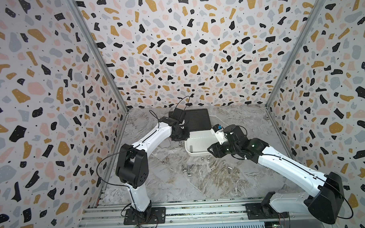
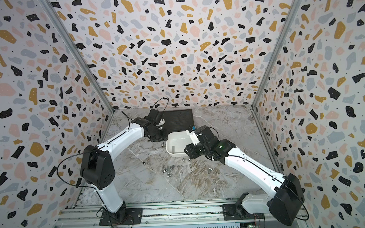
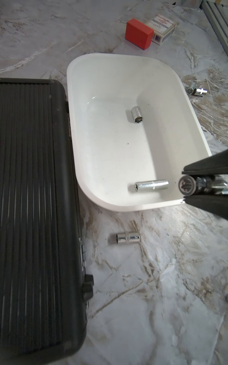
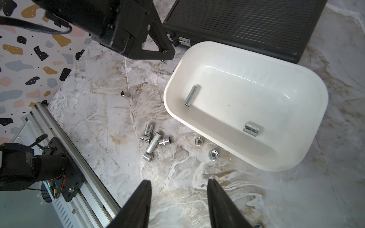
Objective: Put the socket on the desktop into the storage box
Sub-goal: Place the socket head in the storage box.
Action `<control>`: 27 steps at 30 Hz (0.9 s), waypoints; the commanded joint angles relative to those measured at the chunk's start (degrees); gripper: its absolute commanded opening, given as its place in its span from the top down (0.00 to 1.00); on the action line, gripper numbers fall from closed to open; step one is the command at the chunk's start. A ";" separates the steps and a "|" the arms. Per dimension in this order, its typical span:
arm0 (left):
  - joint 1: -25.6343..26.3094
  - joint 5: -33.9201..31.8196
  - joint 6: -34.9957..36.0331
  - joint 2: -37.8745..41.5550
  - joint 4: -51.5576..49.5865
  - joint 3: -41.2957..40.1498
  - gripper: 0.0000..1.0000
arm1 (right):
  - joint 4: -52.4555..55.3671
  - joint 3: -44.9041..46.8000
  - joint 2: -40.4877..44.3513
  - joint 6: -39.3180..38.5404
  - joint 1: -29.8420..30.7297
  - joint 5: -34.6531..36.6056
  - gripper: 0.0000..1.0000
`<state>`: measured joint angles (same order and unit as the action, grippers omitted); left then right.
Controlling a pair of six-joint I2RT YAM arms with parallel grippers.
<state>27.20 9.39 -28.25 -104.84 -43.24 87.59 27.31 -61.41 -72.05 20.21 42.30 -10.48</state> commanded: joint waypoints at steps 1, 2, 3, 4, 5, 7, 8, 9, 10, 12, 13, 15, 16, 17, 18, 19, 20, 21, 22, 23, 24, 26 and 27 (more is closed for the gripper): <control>1.54 -0.94 -0.58 -1.70 0.51 3.21 1.00 | 2.22 0.68 2.51 0.80 -0.97 1.06 0.49; 2.09 -0.99 -0.58 -2.51 0.45 3.72 1.00 | 2.22 0.95 2.80 0.91 -1.21 1.08 0.49; 2.49 -1.14 -0.58 -3.17 0.35 4.19 1.00 | 2.20 1.19 2.99 1.05 -1.39 1.08 0.49; 2.97 -1.29 -0.52 -3.96 0.28 4.66 1.00 | 2.29 1.47 3.14 1.08 -1.51 1.08 0.49; 3.41 -1.39 -0.53 -4.87 0.12 5.29 1.00 | 2.31 1.65 3.31 1.14 -1.60 1.08 0.49; 4.05 -1.39 -0.37 -6.43 -0.15 6.39 1.00 | 2.30 2.06 3.69 1.23 -1.73 1.16 0.49; 4.40 -1.39 -0.53 -7.19 -0.10 6.78 1.00 | 2.26 2.20 3.83 1.23 -1.79 1.21 0.49; 4.69 -1.47 -0.48 -7.71 -0.25 7.09 1.00 | 2.34 2.30 3.99 1.24 -1.87 1.25 0.49; 4.87 -1.56 -0.40 -8.37 -0.31 7.54 0.99 | 2.31 2.43 4.10 1.24 -1.96 1.33 0.49; 5.23 -1.71 -0.31 -9.49 -0.39 8.07 0.99 | 2.34 2.66 4.28 1.26 -2.18 1.34 0.49; 5.32 -1.76 -0.23 -10.04 -0.43 8.19 0.99 | 2.34 2.83 4.29 1.24 -2.36 1.43 0.49; 5.56 -1.73 -0.15 -10.94 -0.52 8.47 0.98 | 2.40 3.08 4.33 1.34 -2.57 1.44 0.49; 5.66 -1.79 -0.18 -11.32 -0.41 8.54 0.98 | 2.48 3.15 4.29 1.35 -2.71 1.43 0.49; 5.74 -1.91 -0.20 -11.67 -0.31 8.57 0.97 | 2.47 3.22 4.29 1.35 -2.80 1.50 0.49; 5.76 -1.90 -0.17 -11.88 -0.30 8.57 0.96 | 2.40 3.36 4.35 1.37 -2.92 1.52 0.49; 5.84 -1.99 -0.21 -12.17 -0.28 8.56 0.96 | 2.41 3.36 4.30 1.42 -3.01 1.52 0.49; 5.85 -2.05 -0.08 -12.39 -0.27 8.56 0.95 | 2.40 3.42 4.25 1.48 -3.10 1.52 0.49; 5.86 -2.07 -0.05 -12.57 -0.26 8.58 0.95 | 2.51 3.40 4.20 1.44 -3.15 1.52 0.49; 5.85 -2.07 -0.05 -12.80 -0.22 8.49 0.94 | 2.38 3.40 4.15 1.49 -3.17 1.52 0.49; 5.85 -2.05 0.05 -12.92 -0.28 8.47 0.92 | 2.38 3.47 4.06 1.55 -3.28 1.52 0.49; 5.85 -2.07 0.04 -13.06 -0.26 8.49 0.91 | 2.34 3.49 4.02 1.58 -3.28 1.52 0.49; 5.85 -2.16 -0.05 -13.09 -0.13 8.39 0.85 | 2.37 3.51 3.92 1.59 -3.37 1.44 0.49; 5.80 -2.17 -0.01 -13.11 -0.14 8.43 0.82 | 2.41 3.49 3.89 1.59 -3.37 1.43 0.49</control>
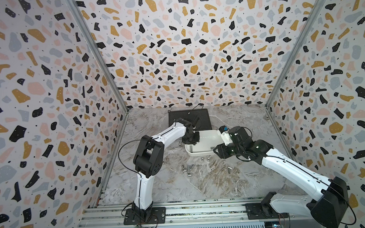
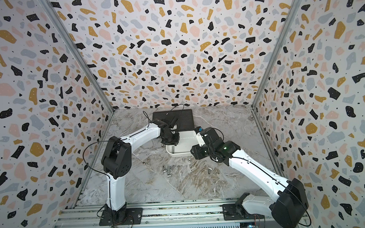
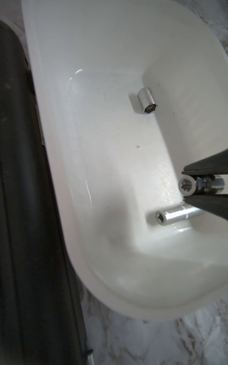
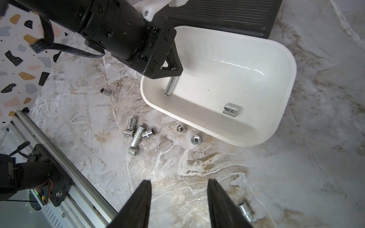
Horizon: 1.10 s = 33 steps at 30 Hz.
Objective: Put the socket on the desktop into the storage box
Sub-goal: Place the socket head in the storage box, then pick up the socket head at the center of the board.
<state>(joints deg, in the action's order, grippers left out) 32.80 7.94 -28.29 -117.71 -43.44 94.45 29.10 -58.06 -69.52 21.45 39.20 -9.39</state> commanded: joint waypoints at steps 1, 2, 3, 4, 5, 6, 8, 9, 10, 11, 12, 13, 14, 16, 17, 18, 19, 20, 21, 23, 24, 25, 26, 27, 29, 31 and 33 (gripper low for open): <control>0.25 -0.73 0.09 -0.14 0.07 1.52 0.79 | 0.53 0.24 1.23 0.34 -0.32 0.33 0.49; 0.25 -0.82 0.04 -0.10 0.09 1.52 0.74 | 0.57 0.23 1.23 0.51 -0.35 0.33 0.49; 0.25 -0.89 0.04 0.06 0.07 1.52 0.71 | 0.59 0.23 1.14 0.52 -0.41 0.33 0.49; 0.25 -0.98 0.03 0.24 -0.06 1.54 0.68 | 0.57 0.28 1.18 0.56 -0.44 0.33 0.49; 0.25 -1.12 0.12 0.41 0.02 1.52 0.67 | 0.54 0.23 1.20 0.62 -0.44 0.25 0.49; 0.26 -1.17 0.08 0.61 -0.06 1.46 0.66 | 0.60 0.24 1.12 0.69 -0.40 0.25 0.49; 0.25 -1.31 0.17 1.15 -0.15 1.36 0.63 | 0.60 0.24 1.05 0.79 -0.53 0.25 0.49; 0.25 -1.30 0.17 1.40 -0.15 1.27 0.63 | 0.62 0.26 1.05 0.79 -0.54 0.29 0.49; 0.25 -1.35 0.17 1.78 -0.07 1.11 0.63 | 0.62 0.33 1.00 0.87 -0.53 0.25 0.49; 0.25 -1.26 0.17 2.23 -0.07 1.01 0.63 | 0.60 0.35 1.01 1.03 -0.53 0.25 0.49; 0.25 -1.26 0.22 2.57 -0.06 0.95 0.63 | 0.63 0.32 0.96 1.15 -0.53 0.25 0.49; 0.25 -1.13 0.25 3.11 0.07 0.85 0.63 | 0.64 0.34 0.96 1.22 -0.48 0.25 0.49; 0.25 -0.88 0.29 3.77 0.22 0.65 0.63 | 0.72 0.24 0.91 1.31 -0.62 0.25 0.49; 0.25 0.07 0.51 5.32 0.86 -0.18 0.62 | 1.21 -0.02 0.64 1.65 -0.70 0.39 0.49; 0.25 0.54 0.52 6.25 1.52 -0.84 0.61 | 1.64 -0.35 0.41 1.73 -0.75 0.42 0.48; 0.25 1.04 0.44 7.37 2.05 -1.71 0.61 | 2.04 -0.62 0.20 1.85 -0.79 0.51 0.48; 0.25 1.61 0.52 8.54 2.55 -2.41 0.60 | 2.40 -0.70 -0.04 2.01 -0.88 0.60 0.48; 0.25 2.24 0.69 9.53 2.90 -3.02 0.60 | 2.82 -0.87 -0.25 2.23 -1.01 0.75 0.48; 0.25 2.87 0.94 10.79 3.22 -3.89 0.59 | 3.28 -1.20 -0.48 2.48 -1.18 0.86 0.48; 0.25 4.42 1.55 13.27 4.03 -5.55 0.58 | 4.25 -1.45 -0.82 2.88 -1.45 1.04 0.46; 0.25 5.02 1.90 14.59 4.14 -6.62 0.57 | 4.78 -1.44 -1.03 3.00 -1.73 1.27 0.46; 0.33 5.58 2.25 16.05 4.32 -7.94 0.57 | 5.35 -1.54 -1.21 3.15 -1.99 1.70 0.45; 0.34 6.19 2.45 17.36 4.65 -9.14 0.57 | 5.93 -1.60 -1.39 3.24 -2.22 2.10 0.45; 0.34 6.90 2.54 18.81 5.25 -10.90 0.56 | 6.59 -1.66 -1.49 3.37 -2.49 2.62 0.44; 0.51 8.24 2.96 21.58 6.30 -14.01 0.56 | 7.67 -1.57 -1.65 3.89 -3.31 3.15 0.44; 0.77 9.02 3.12 24.13 7.14 -17.33 0.55 | 8.28 -1.27 -1.45 4.59 -4.18 3.15 0.43; 0.95 10.07 3.24 26.87 8.14 -20.56 0.55 | 9.05 -1.17 -1.34 5.32 -5.04 3.27 0.42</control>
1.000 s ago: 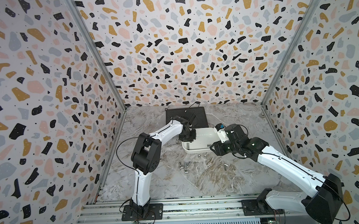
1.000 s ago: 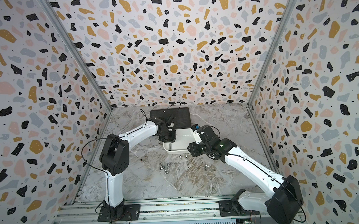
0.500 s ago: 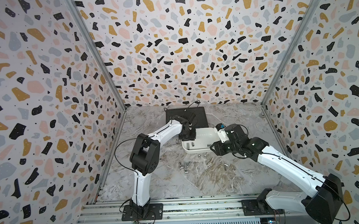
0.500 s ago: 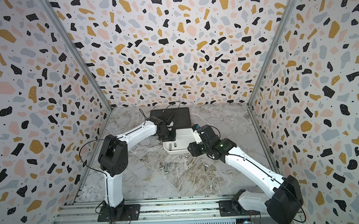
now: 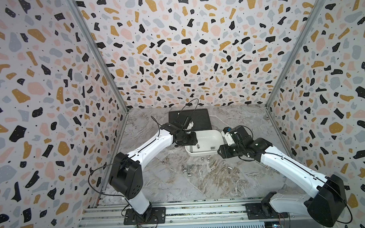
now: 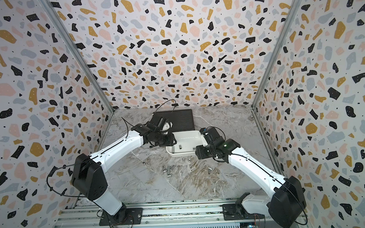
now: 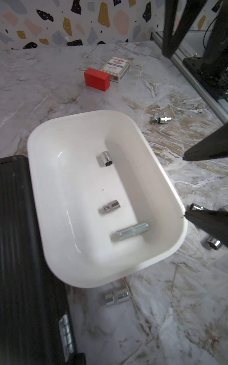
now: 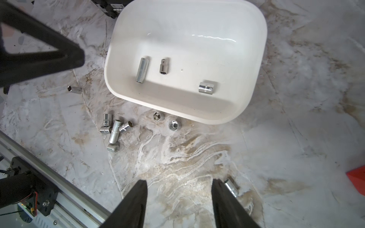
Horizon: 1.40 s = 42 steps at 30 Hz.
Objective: Put the socket on the desktop into the storage box
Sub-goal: Pick up the socket head at the center of the board.
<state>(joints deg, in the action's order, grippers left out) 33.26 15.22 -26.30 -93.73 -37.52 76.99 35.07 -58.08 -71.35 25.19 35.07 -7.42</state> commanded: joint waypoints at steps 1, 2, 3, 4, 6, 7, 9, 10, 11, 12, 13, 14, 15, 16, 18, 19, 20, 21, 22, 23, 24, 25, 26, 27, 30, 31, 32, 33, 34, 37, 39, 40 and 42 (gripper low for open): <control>0.65 3.32 1.26 4.07 2.77 -4.62 0.55 | 3.59 -1.20 0.43 1.85 -1.24 1.56 0.41; 0.82 3.85 1.25 5.38 3.38 -6.13 0.54 | 4.23 -1.19 0.39 2.20 -1.55 1.83 0.41; 1.06 4.46 1.30 6.55 3.87 -7.51 0.54 | 4.92 -1.32 0.26 2.51 -1.95 2.01 0.41; 1.28 4.99 1.48 7.74 4.25 -8.57 0.54 | 5.40 -1.30 0.24 2.74 -2.30 2.21 0.40; 1.70 5.96 1.85 9.91 4.97 -10.69 0.52 | 6.41 -1.30 0.05 3.42 -2.97 2.57 0.40; 1.80 6.57 2.03 10.79 5.33 -11.31 0.52 | 6.86 -1.31 -0.09 3.70 -3.23 2.74 0.40; 2.06 8.05 2.07 12.59 6.07 -13.06 0.52 | 7.98 -1.29 -0.32 4.48 -3.84 3.35 0.39; 2.16 8.76 2.09 13.26 6.53 -13.83 0.51 | 8.52 -1.29 -0.49 4.83 -4.16 3.67 0.38; 2.40 9.18 2.07 14.23 7.03 -14.79 0.51 | 9.06 -1.25 -0.68 5.23 -4.51 3.89 0.38; 2.73 9.60 2.05 15.11 7.57 -15.74 0.51 | 9.52 -1.16 -0.77 5.53 -4.74 4.14 0.38; 3.16 9.86 2.05 15.91 8.12 -16.55 0.50 | 9.81 -0.97 -0.87 5.95 -5.02 4.32 0.37; 3.58 10.09 2.16 16.66 8.40 -17.52 0.50 | 10.28 -0.81 -0.99 6.42 -5.35 4.43 0.37; 4.10 10.38 2.37 17.41 8.73 -18.32 0.50 | 10.60 -0.66 -1.28 6.98 -5.65 4.58 0.36; 4.47 10.43 2.64 17.93 8.76 -18.97 0.50 | 10.95 -0.50 -1.49 7.47 -5.90 4.73 0.36; 5.30 10.57 3.03 19.13 9.09 -20.38 0.50 | 11.29 -0.02 -2.07 8.46 -6.46 4.70 0.35; 5.64 10.60 3.37 19.70 9.20 -20.92 0.50 | 11.42 0.20 -2.54 9.10 -6.65 4.57 0.34; 6.00 10.62 3.57 20.35 9.35 -21.43 0.50 | 11.47 0.42 -3.01 9.62 -6.90 4.37 0.34; 6.25 10.53 3.70 20.98 9.61 -21.97 0.50 | 11.51 0.78 -3.53 10.21 -7.11 4.30 0.34; 6.38 10.35 3.72 21.28 9.72 -22.37 0.50 | 11.50 1.05 -3.98 10.69 -7.39 4.13 0.33; 6.47 10.30 3.47 21.66 9.81 -22.68 0.50 | 11.47 1.25 -4.60 11.16 -7.51 3.85 0.33; 6.56 10.43 3.31 21.75 9.90 -23.05 0.50 | 11.43 1.31 -5.35 11.68 -7.63 3.73 0.33; 6.69 10.47 3.06 21.76 10.11 -23.28 0.50 | 11.43 1.39 -5.99 12.17 -7.69 3.60 0.33; 6.97 10.61 2.81 21.76 10.34 -23.59 0.50 | 11.41 1.41 -6.73 12.69 -7.74 3.39 0.33; 7.23 10.61 2.62 21.76 10.53 -23.81 0.50 | 11.42 1.41 -7.30 13.20 -7.76 3.18 0.33; 8.41 10.09 2.47 21.85 11.06 -24.58 0.50 | 11.49 1.57 -8.57 14.75 -7.87 3.59 0.31; 8.68 9.86 2.43 21.82 11.15 -24.76 0.50 | 11.43 1.65 -8.79 15.30 -7.89 3.72 0.31; 9.07 9.74 2.44 22.00 11.24 -25.03 0.50 | 11.40 1.81 -9.10 15.87 -7.91 3.88 0.31; 9.32 9.57 2.45 22.01 11.24 -25.23 0.50 | 11.38 2.00 -9.37 16.57 -7.91 3.92 0.31; 9.43 9.33 2.40 22.04 11.39 -25.43 0.50 | 11.32 2.08 -9.63 17.20 -7.98 3.91 0.31; 9.72 9.25 1.85 22.23 12.09 -26.56 0.50 | 11.07 2.52 -10.96 19.25 -8.15 3.60 0.31; 9.75 9.29 1.45 22.36 12.55 -27.06 0.50 | 11.11 2.84 -12.11 20.51 -8.10 3.60 0.31; 9.86 9.32 1.35 22.44 12.71 -27.15 0.50 | 11.08 2.97 -12.53 21.14 -8.18 3.55 0.31; 10.05 9.27 1.05 22.75 13.08 -27.47 0.50 | 11.08 3.32 -13.77 22.86 -8.21 3.54 0.32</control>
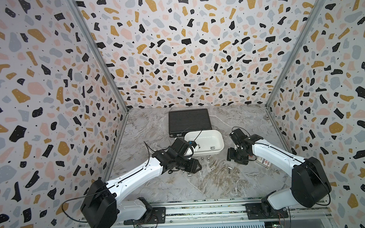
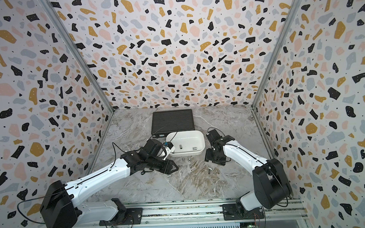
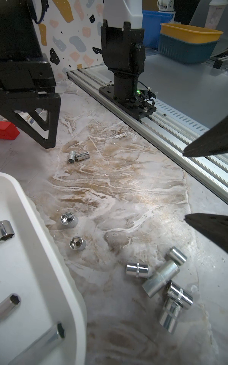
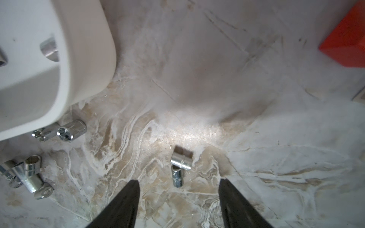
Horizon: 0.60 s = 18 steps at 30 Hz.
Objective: Put the socket on the desktop into the storage box
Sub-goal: Pick up the socket head at the center of the board.
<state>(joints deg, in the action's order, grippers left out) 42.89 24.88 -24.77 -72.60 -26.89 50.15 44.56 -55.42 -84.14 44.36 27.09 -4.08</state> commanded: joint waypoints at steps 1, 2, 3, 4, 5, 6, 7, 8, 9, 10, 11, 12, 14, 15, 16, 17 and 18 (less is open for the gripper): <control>0.44 -0.46 -0.47 1.63 2.46 -0.67 0.50 | 1.60 0.82 -1.47 4.35 -0.20 0.34 0.32; 0.39 -0.57 -0.47 1.59 2.46 -0.77 0.50 | 1.59 0.90 -2.00 5.20 -0.20 0.38 0.32; 0.41 -0.62 -0.46 1.58 2.58 -0.85 0.50 | 1.59 0.80 -2.57 5.96 -0.23 0.24 0.32; 0.43 -0.65 -0.49 1.50 2.58 -0.99 0.50 | 1.59 0.67 -3.16 6.62 -0.26 0.15 0.33; 0.42 -0.63 -0.52 1.39 2.79 -1.14 0.50 | 1.78 0.48 -3.83 7.43 -0.24 0.12 0.34; 0.48 -0.63 -0.61 1.36 2.90 -1.25 0.50 | 1.81 0.40 -4.37 8.08 -0.25 -0.20 0.35; 0.52 -0.63 -0.71 1.33 3.05 -1.36 0.50 | 1.69 0.31 -4.74 8.64 -0.22 -0.53 0.34; 0.47 -0.58 -0.87 1.41 3.23 -1.58 0.50 | 1.59 0.18 -5.17 9.13 -0.24 -0.94 0.35; 0.52 -0.54 -0.98 1.41 3.50 -1.77 0.50 | 1.50 0.14 -5.48 9.61 -0.24 -1.24 0.35; 0.46 -0.56 -1.05 1.41 3.59 -1.94 0.50 | 1.55 0.01 -5.72 9.93 -0.21 -1.36 0.35; 0.57 -0.56 -1.11 1.55 3.74 -1.99 0.50 | 1.33 0.03 -5.93 10.27 -0.23 -1.53 0.35; 0.61 -0.62 -1.19 1.50 3.71 -2.12 0.50 | 1.32 0.05 -6.11 10.68 -0.20 -1.55 0.35; 0.58 -0.74 -1.24 1.56 3.94 -2.38 0.50 | 0.61 0.21 -6.62 11.10 -0.23 -2.29 0.36; 0.60 -0.77 -1.24 1.50 4.00 -2.45 0.50 | 0.39 0.31 -6.92 11.36 -0.25 -2.64 0.36; 0.61 -0.72 -1.24 1.42 4.10 -2.58 0.50 | -0.18 0.40 -7.21 11.36 -0.27 -3.05 0.36; 0.54 -0.71 -1.32 1.43 4.13 -2.62 0.50 | -0.43 0.40 -7.63 11.57 -0.20 -3.37 0.36; 0.59 -0.64 -1.28 1.32 4.24 -2.66 0.50 | -0.56 0.40 -7.96 11.78 -0.25 -3.60 0.37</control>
<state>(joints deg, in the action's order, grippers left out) 43.20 24.51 -25.93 -72.20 -24.88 48.23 43.81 -54.83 -91.57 54.22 27.05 -6.68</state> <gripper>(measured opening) 0.500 0.636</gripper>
